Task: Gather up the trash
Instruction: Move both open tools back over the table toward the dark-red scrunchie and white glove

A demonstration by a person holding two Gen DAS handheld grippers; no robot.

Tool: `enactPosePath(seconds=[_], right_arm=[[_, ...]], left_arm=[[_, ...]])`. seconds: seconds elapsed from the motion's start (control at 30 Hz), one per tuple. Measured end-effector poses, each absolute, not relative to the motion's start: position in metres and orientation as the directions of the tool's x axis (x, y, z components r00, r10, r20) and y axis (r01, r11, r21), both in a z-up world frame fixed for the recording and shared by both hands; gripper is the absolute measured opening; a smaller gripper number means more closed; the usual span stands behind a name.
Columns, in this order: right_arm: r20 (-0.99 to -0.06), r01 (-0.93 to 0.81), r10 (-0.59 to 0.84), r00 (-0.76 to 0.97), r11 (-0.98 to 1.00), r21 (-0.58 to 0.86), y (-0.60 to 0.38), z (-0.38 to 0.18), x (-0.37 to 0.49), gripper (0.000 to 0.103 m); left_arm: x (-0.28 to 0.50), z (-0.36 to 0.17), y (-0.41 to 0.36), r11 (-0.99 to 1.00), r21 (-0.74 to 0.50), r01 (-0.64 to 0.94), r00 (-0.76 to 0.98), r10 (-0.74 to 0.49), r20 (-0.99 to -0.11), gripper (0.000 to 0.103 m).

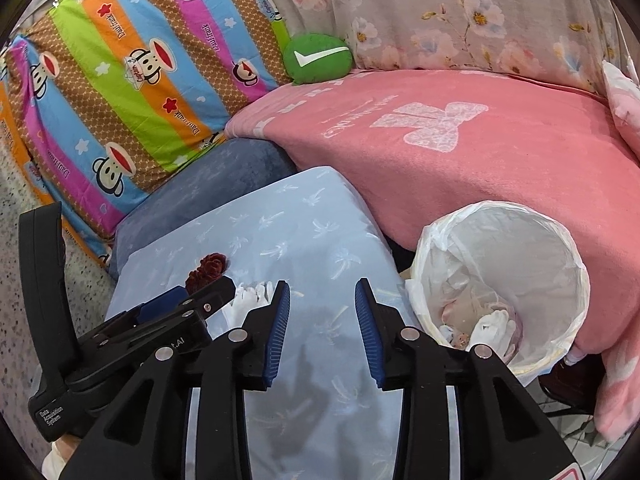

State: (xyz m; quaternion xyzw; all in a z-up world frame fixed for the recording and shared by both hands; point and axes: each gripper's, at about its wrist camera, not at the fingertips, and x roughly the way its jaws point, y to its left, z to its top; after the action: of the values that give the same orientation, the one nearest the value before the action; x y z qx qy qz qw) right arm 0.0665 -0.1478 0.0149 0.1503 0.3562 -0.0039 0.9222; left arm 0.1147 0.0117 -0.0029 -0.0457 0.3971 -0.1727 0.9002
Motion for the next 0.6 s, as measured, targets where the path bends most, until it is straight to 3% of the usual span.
enactPosePath(seconds=[0.13,0.6], right_arm=[[-0.668,0.092,0.112,0.736,0.961,0.262,-0.132,0.012,0.072,0.042],[-0.728,0.001,0.169,0.664,0.974,0.227,-0.068,-0.02,0.104,0.044]], left_arm=[[0.117,-0.005,0.029,0.945,-0.221,0.241,0.634,-0.326,-0.701,0.064],[0.136,-0.029,0.096,0.972,-0.204,0.116,0.634,-0.23,-0.738,0.07]])
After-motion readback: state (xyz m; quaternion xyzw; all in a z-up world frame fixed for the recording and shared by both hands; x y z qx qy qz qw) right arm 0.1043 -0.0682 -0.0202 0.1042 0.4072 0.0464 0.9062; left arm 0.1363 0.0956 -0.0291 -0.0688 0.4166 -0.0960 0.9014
